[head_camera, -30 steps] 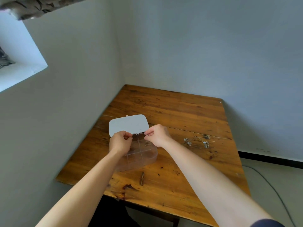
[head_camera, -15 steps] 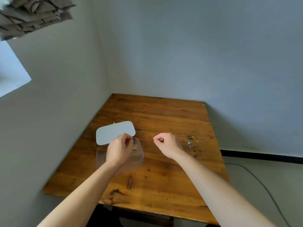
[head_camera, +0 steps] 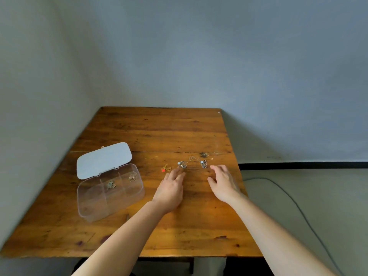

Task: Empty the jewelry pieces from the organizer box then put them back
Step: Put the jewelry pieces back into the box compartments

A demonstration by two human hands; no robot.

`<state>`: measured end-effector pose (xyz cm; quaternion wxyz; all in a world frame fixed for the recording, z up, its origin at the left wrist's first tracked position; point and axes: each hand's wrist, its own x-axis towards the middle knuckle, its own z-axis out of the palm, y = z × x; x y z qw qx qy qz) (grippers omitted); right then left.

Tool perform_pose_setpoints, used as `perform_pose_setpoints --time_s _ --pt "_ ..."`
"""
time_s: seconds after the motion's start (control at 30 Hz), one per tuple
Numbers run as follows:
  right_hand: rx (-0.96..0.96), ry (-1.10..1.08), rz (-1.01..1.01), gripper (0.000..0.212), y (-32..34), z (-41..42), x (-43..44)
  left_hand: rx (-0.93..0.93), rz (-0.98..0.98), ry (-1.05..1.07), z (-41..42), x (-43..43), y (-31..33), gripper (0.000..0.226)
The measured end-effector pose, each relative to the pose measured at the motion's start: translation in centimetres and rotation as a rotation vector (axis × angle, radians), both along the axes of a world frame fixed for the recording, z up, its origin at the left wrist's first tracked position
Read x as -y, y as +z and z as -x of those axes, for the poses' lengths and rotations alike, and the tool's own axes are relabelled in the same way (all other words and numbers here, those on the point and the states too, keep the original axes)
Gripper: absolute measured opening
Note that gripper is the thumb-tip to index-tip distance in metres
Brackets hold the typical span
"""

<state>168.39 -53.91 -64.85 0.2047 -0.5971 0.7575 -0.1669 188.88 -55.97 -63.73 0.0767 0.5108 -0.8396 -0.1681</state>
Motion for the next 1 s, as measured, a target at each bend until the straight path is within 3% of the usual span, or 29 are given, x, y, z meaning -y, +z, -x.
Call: perform_pose_setpoints --time_s 0.13,0.37,0.57,0.83,1.0 --pt "-0.062 0.093 -0.009 0.061 -0.2 0.2 1.3 0.160 -0.018 0.009 2.0 1.4 -0.3 0.057" --pt "-0.273 0.296 -0.072 0.055 -0.9 0.3 3.6 0.371 -0.045 0.060 4.6 3.1 -1.4 0.064" --pt "-0.316 0.321 0.193 0.043 -2.5 0.7 3.2 0.385 0.160 -0.020 3.8 1.7 -2.2 0.053" --pt "-0.092 0.136 0.395 0.015 -2.4 -0.4 0.4 0.344 0.308 -0.147 1.1 -1.6 -2.1 0.041" --pt "0.056 0.051 0.321 0.019 -1.8 -0.5 -1.5 0.199 0.248 -0.130 -0.3 -2.7 -1.6 0.030"
